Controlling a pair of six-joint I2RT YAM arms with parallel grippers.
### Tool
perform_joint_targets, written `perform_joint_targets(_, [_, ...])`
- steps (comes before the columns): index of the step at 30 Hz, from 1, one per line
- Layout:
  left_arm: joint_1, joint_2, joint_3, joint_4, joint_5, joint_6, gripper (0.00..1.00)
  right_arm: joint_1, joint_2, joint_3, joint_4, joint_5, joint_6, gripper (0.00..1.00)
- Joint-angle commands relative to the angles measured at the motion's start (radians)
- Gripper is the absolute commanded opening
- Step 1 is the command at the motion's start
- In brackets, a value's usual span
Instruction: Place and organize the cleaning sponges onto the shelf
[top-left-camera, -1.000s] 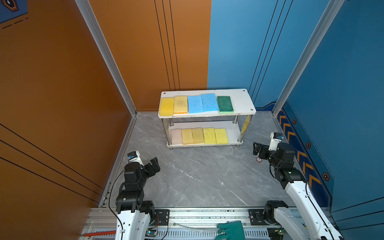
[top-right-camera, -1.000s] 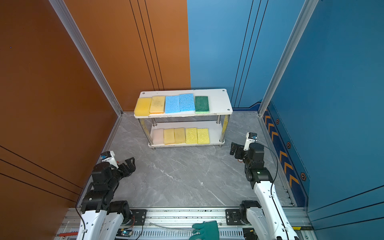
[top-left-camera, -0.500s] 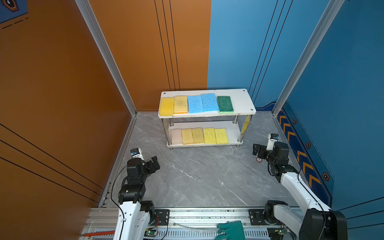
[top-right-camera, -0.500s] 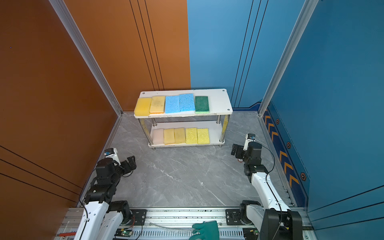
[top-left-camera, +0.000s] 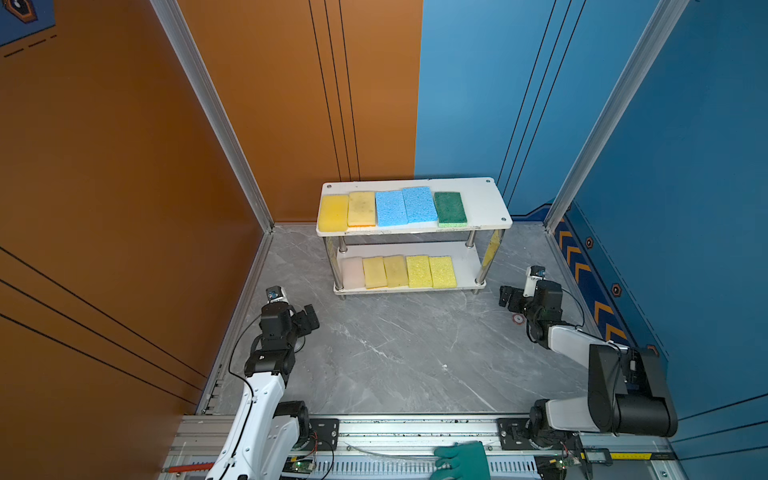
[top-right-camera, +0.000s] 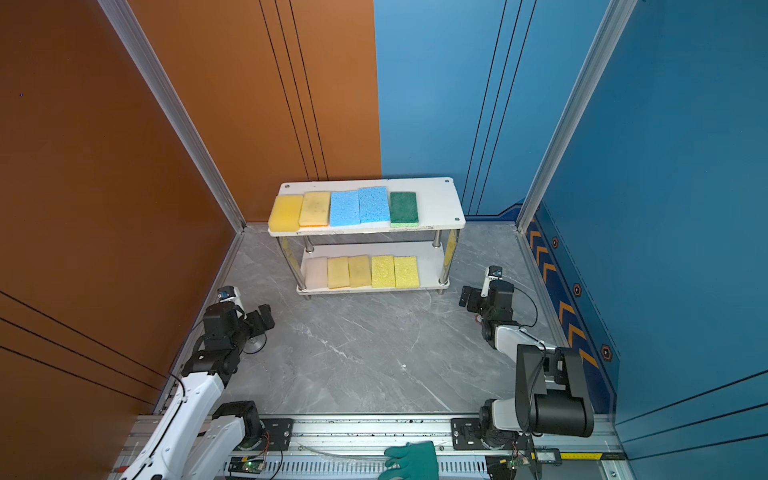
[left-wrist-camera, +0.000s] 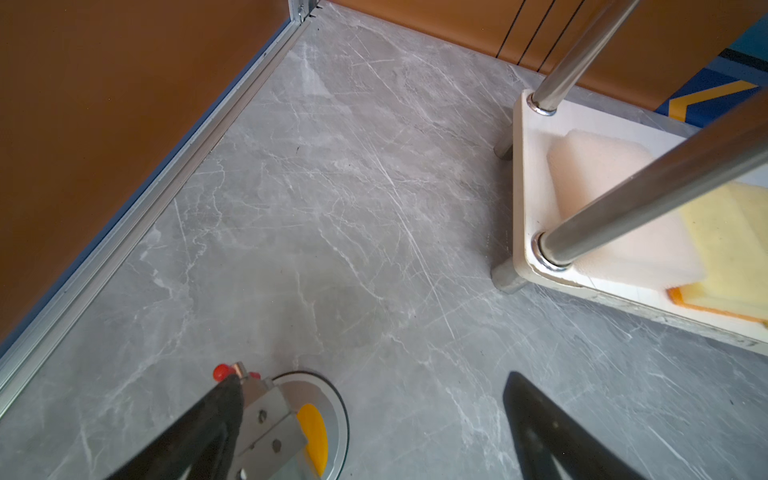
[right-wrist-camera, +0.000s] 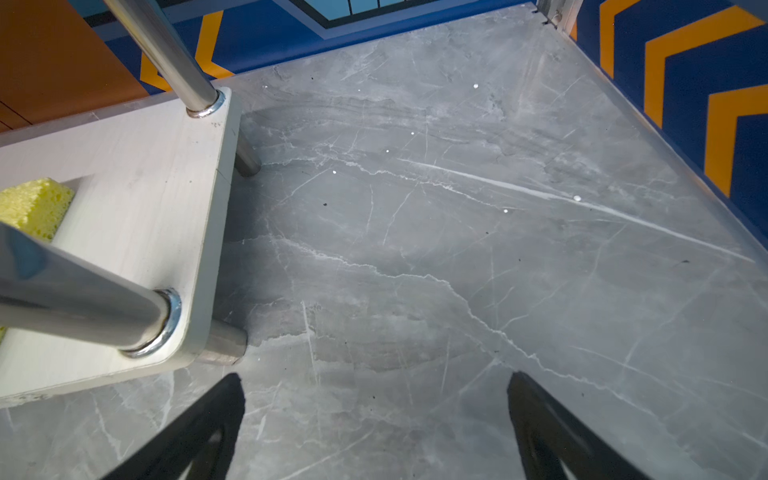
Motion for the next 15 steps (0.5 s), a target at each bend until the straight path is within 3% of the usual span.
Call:
perform_joint_targets(1, [0.008,0.048,-0.027,0.153,-0.058,0.03,0.98,-0.003,0.03,0.025,0.09,0.0,-0.024,1.0])
perform_joint_targets(11, [-0.041,0.439,-0.126,0.777,-0.098,0.104,0.98,0.022,0.092,-0.021,0.249,-0.02,-0.045,1.0])
perform_joint_targets(15, [-0.052,0.583,-0.091,0.945,-0.006,0.161,0.98,0.052,0.085,-0.125,0.424,0.014,-0.078,1.0])
